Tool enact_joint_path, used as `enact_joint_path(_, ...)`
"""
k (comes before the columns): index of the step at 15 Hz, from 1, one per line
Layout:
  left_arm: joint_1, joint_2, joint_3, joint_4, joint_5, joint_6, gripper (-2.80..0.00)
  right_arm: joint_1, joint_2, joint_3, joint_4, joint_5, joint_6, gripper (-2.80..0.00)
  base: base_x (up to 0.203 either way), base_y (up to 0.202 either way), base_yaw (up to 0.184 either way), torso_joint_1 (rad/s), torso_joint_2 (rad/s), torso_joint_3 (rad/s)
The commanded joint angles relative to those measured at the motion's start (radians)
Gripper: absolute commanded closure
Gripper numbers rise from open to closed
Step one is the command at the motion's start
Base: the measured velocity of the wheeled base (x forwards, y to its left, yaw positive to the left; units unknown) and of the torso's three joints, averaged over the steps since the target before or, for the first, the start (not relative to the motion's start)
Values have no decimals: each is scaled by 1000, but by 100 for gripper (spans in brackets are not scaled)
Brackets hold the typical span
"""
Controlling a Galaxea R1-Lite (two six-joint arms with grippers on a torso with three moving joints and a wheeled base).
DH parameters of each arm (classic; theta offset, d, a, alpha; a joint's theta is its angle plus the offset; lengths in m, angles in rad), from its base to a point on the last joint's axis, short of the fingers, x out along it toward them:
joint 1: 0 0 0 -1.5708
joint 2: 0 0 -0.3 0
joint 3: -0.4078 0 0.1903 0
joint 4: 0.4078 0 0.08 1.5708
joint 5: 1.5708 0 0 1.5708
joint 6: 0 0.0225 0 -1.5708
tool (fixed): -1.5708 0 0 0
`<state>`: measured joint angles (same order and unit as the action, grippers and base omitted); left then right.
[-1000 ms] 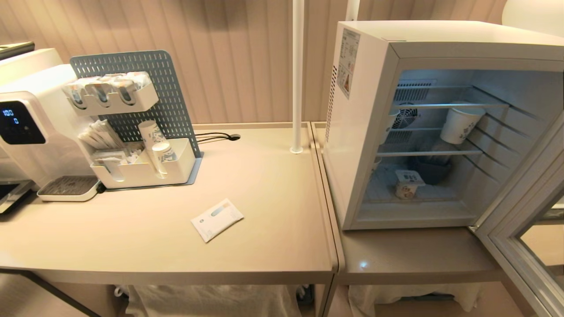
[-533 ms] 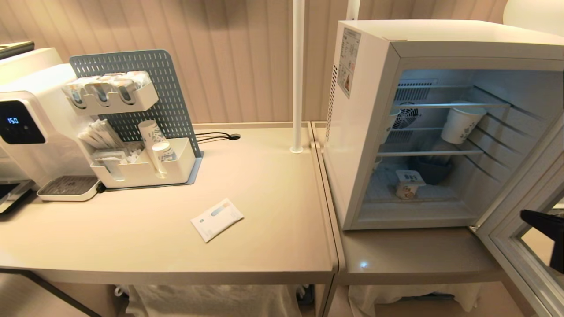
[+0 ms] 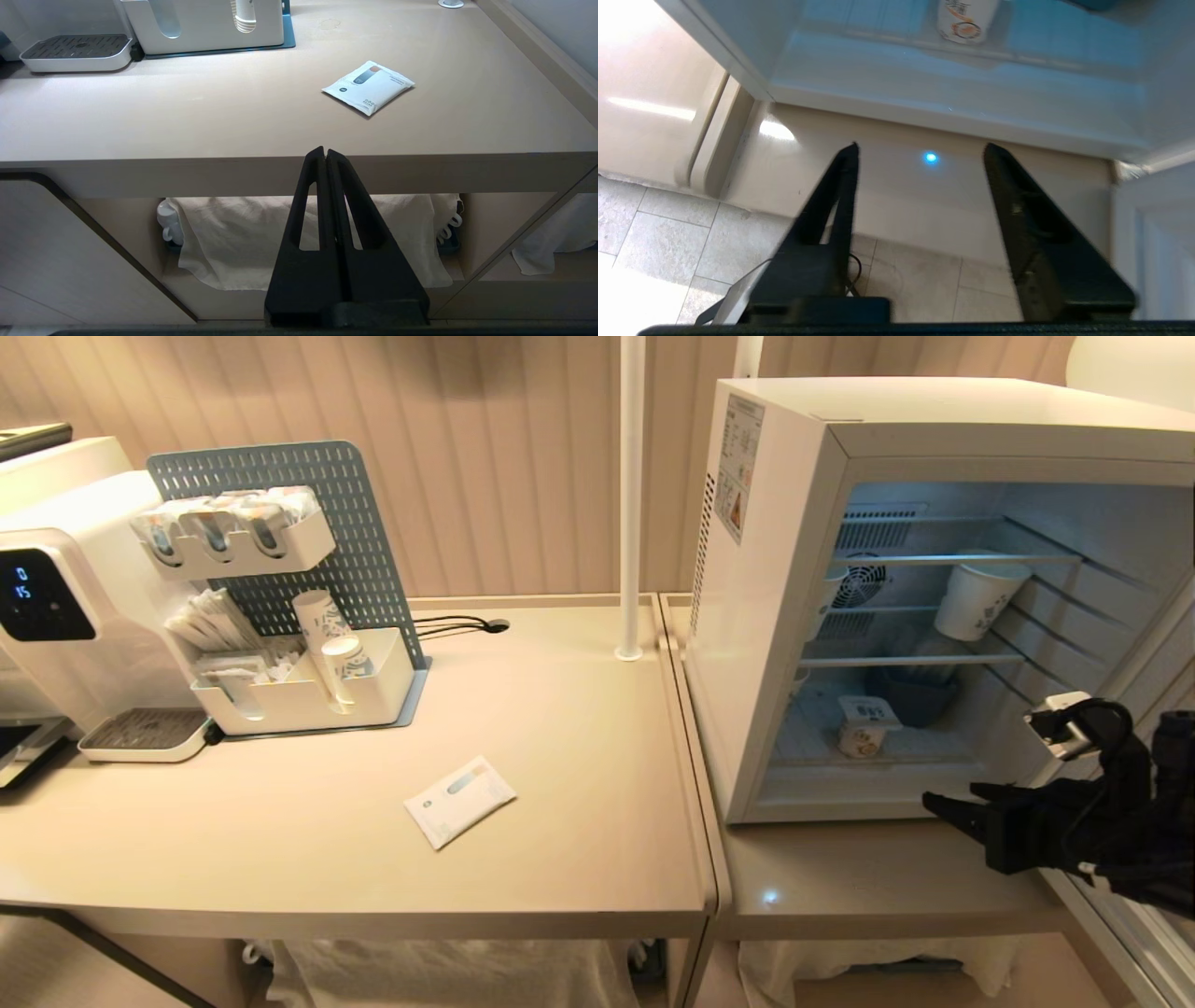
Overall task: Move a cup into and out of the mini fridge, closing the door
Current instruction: Take the yoghurt out of the freezer
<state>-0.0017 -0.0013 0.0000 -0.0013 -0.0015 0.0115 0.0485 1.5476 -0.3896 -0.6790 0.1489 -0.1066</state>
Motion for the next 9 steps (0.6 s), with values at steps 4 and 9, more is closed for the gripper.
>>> enact_joint_path(4,0,1,0,0,0,-2,0,17,266,29,-330,1,11,-280,0,0,0,0,0,0)
enact_joint_path(9,0,1,0,0,0,-5,0,29,534,74,-773,-78,54,-280,0,0,0,0,0,0)
